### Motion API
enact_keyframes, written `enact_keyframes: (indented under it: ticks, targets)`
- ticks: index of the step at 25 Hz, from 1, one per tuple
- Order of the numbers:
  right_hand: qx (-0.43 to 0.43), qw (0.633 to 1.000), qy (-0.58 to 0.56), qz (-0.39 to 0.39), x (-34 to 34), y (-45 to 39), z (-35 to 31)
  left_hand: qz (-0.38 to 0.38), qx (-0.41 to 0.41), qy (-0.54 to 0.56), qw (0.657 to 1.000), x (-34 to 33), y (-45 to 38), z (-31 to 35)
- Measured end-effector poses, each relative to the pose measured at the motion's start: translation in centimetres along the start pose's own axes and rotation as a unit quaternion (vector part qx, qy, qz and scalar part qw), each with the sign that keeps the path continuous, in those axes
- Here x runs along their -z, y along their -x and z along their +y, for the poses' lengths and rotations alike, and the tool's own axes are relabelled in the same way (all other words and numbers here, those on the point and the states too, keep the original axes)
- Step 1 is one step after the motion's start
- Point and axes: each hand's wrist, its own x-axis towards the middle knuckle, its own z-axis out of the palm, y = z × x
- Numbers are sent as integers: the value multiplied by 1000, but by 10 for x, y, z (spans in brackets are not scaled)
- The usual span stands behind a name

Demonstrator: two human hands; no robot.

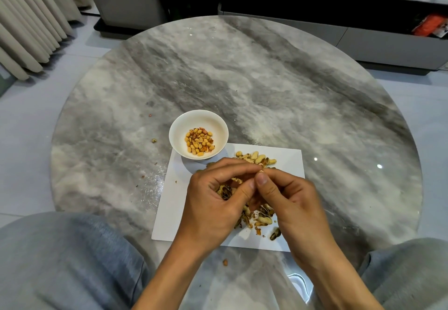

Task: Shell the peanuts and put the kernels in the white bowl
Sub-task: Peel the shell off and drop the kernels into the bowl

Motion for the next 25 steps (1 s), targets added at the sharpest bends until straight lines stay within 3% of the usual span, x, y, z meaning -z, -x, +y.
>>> enact_keyframes:
  ticks: [3, 5, 12, 17, 21, 25]
  targets:
    - [3, 1000, -8, 16, -3, 1, 4, -47, 148, 195, 968, -7, 2, 4]
    - [5, 1000, 2, 29, -8, 1, 9, -47, 190, 223, 955, -15, 5, 2]
    - [17, 996, -8, 83, -18, 4, 22, -2, 192, 255, 948, -27, 11, 0]
    - [-27, 999, -9, 46, -15, 1, 11, 0, 186, 229, 955, -24, 8, 5]
    - [-58, 997, -27, 38, -2, -4, 5, 2, 57, 15, 998, -10, 3, 1]
    - [-62, 997, -33, 23, 1, -4, 6, 13, 29, -28, 999, -8, 1, 1]
